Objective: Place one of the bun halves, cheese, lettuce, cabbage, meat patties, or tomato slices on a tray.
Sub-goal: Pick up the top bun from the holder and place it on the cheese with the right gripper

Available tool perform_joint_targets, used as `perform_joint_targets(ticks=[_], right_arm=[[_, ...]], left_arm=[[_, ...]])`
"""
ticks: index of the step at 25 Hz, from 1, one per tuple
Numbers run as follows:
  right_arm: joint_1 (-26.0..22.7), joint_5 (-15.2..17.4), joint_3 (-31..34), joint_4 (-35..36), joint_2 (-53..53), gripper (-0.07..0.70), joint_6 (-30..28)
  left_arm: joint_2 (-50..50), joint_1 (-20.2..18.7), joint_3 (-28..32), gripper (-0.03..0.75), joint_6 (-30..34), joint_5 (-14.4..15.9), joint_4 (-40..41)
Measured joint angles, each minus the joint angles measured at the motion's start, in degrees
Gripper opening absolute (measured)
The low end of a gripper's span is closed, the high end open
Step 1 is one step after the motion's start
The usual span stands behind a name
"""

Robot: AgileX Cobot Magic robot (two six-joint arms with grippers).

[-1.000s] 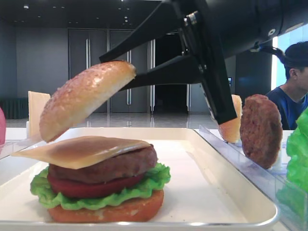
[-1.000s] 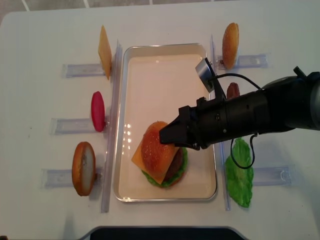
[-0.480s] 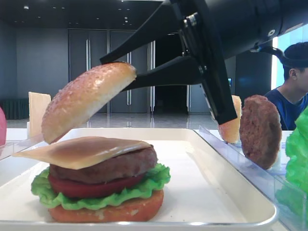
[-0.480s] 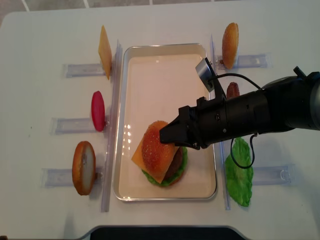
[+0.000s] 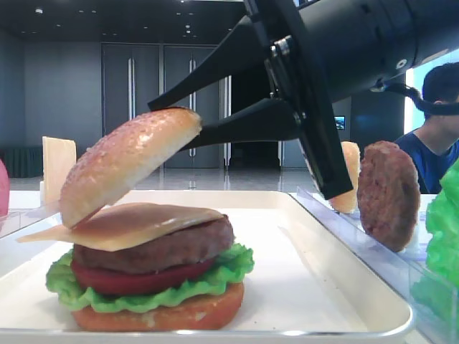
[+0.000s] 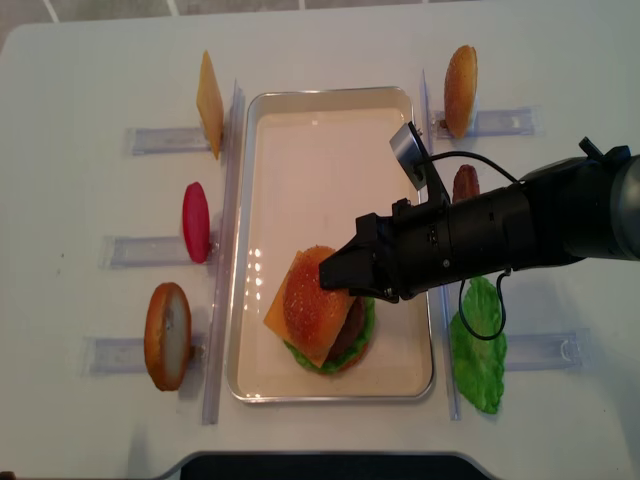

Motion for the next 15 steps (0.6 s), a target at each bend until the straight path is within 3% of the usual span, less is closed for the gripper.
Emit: perform_joint_targets(ticks=[10,15], right_arm=[[0.00,-0.11,0.00,0.06,0.00,0.210,0.00],[0.00,-0.54,0.00,0.06,0.00,0.257,0.06]], left_arm=[[0.00,0.00,0.00,0.000,0.00,0.00,0.00],[0.00,0.00,0.00,0.000,0.00,0.00,0.00]])
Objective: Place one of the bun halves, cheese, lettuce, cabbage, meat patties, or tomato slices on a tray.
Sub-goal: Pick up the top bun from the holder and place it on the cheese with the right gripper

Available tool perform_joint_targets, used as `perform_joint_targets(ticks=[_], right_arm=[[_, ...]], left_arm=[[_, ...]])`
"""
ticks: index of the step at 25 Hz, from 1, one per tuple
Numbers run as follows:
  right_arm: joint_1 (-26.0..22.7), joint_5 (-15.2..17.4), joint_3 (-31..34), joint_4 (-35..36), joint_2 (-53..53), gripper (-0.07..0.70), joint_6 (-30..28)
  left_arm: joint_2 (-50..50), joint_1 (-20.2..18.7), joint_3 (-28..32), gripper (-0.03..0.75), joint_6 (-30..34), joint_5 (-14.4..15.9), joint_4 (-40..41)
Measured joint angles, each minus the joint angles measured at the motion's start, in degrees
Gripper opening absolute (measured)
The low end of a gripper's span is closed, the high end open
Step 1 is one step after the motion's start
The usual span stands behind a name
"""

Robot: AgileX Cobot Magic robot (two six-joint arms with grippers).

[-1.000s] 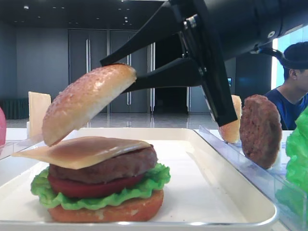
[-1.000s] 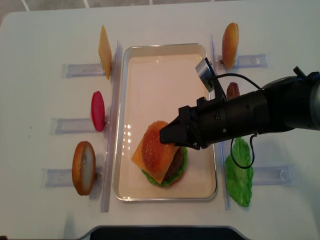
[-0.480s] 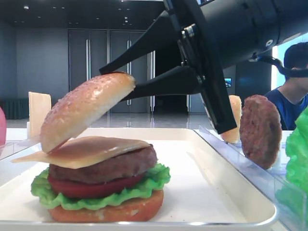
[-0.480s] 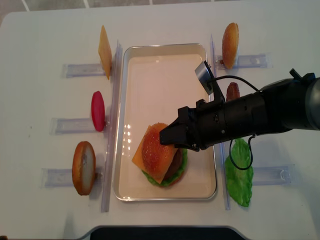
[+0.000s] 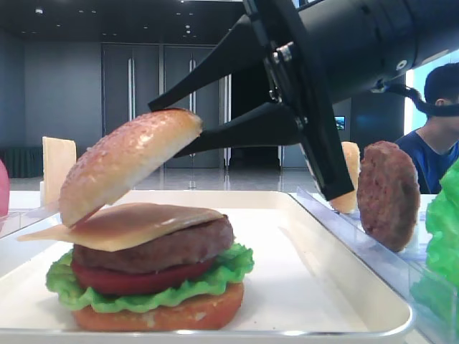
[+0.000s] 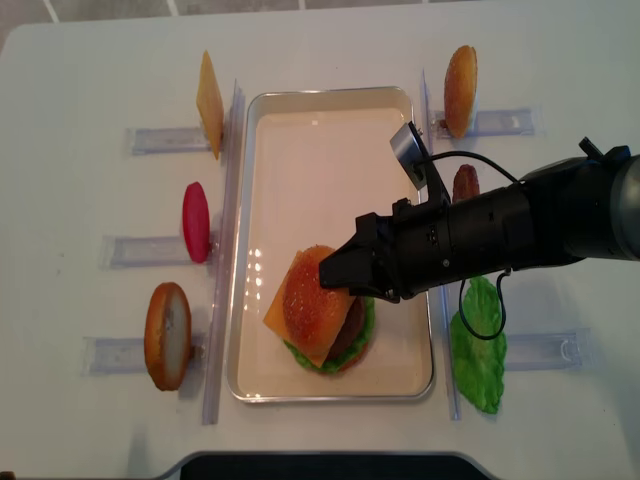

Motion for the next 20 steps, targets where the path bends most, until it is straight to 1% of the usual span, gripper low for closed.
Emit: perform_joint_targets(ticks=[8,15,18,20], right_arm=[[0.00,-0.96,0.00,0.00,0.00,0.345,1.47],[0.00,-2.35,0.00,-0.28,0.00,0.384,2.38],[0.00,-2.69,0.00,-1.10,0.00,0.389,2.78],[0.00,-3.58,0.00,-1.72,0.00,0.390,3.52]], left_arm=[[0.00,0.00,0.00,0.000,0.00,0.00,0.00],[0.00,0.00,0.00,0.000,0.00,0.00,0.00],[0.00,0.00,0.00,0.000,0.00,0.00,0.00],[0.00,0.00,0.00,0.000,0.00,0.00,0.00]])
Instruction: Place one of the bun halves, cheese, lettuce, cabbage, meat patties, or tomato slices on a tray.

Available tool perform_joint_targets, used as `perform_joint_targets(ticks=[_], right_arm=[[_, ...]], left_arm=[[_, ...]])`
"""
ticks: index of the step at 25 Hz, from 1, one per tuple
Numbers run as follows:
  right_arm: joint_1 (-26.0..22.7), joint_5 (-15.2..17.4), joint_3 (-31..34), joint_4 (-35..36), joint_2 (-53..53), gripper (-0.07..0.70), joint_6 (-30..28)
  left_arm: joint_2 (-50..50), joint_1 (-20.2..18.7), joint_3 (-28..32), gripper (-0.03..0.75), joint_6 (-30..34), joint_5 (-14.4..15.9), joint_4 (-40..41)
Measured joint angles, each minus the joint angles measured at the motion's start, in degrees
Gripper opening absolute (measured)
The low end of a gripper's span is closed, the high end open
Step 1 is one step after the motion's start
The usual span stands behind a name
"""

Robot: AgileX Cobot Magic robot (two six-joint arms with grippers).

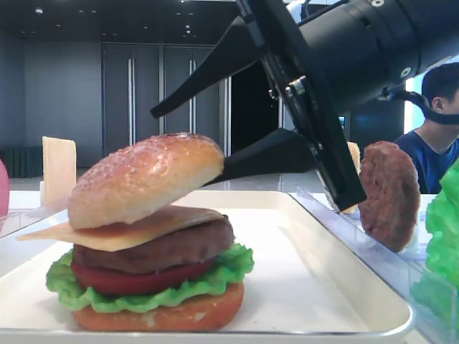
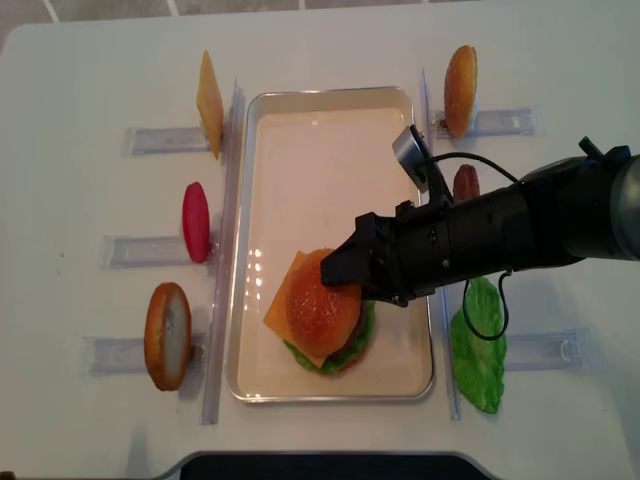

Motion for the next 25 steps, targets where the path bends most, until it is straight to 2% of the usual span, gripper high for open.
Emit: perform_joint_targets(ticks=[5,9,14,18,22,25], right_arm=[[0.00,-4.59,-0.24,-3.64,-2.62,0.390,2.11],[0.00,-8.93,-1.27,-10.13,-6.18,0.391,7.38],[0.00,-12.36,-2.94,-18.91,-10.17,0.393,14.98],[0.00,-13.50,-4.88,-26.11,-12.56,0.394,21.13],[0.00,-13.76,-7.83,-36.70,-14.92,0.394,29.43],[0.00,-11.66,-10.97,-47.21,-16.14,0.394,38.62]], left_arm=[[0.00,0.00,0.00,0.000,0.00,0.00,0.00],[0.00,0.00,0.00,0.000,0.00,0.00,0.00],[0.00,0.00,0.00,0.000,0.00,0.00,0.00],[0.00,0.00,0.00,0.000,0.00,0.00,0.00],[0.00,0.00,0.00,0.000,0.00,0.00,0.00],[0.00,0.00,0.00,0.000,0.00,0.00,0.00]])
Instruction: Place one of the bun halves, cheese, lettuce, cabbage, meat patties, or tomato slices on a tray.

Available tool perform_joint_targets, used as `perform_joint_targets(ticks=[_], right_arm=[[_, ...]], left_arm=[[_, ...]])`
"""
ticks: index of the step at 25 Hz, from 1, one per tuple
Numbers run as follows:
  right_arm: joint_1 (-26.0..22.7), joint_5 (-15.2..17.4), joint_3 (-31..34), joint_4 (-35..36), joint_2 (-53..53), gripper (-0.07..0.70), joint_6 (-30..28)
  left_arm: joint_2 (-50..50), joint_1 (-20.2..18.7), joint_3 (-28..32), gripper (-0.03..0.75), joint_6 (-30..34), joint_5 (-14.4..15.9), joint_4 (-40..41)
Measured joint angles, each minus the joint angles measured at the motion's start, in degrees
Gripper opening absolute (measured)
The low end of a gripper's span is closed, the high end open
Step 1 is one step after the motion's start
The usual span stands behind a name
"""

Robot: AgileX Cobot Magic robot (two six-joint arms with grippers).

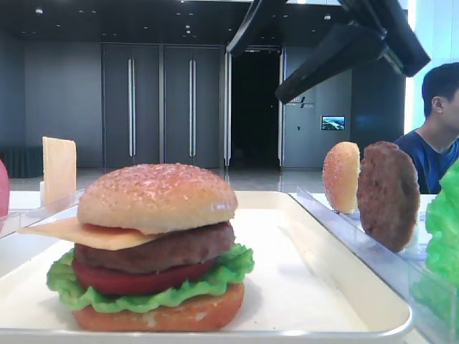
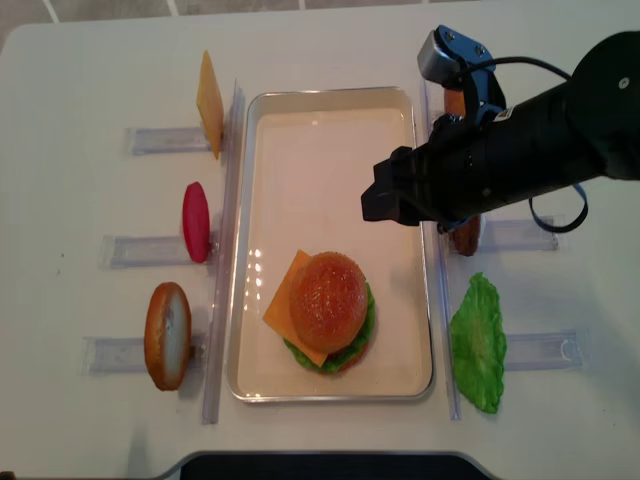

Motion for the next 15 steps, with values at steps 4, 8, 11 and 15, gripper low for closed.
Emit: perform_joint_targets(ticks=[4,8,11,15], right_arm=[[0.00,5.65,-5.69,-13.48,-0.52,0.394,10.63],[0.00,11.35,-11.00,-24.52,-0.52,0.394,18.46],[0.00,15.34,-14.51,-32.41,-0.63,0.394,23.93],[0.00,20.71,-18.98,-41.08,-0.69,0.394,28.59]], left_arm=[[0.00,0.00,0.00,0.000,0.00,0.00,0.00],[0.00,0.00,0.00,0.000,-0.06,0.00,0.00],[0.00,0.00,0.00,0.000,-0.16,0.00,0.00],[0.00,0.00,0.00,0.000,-0.18,0.00,0.00]])
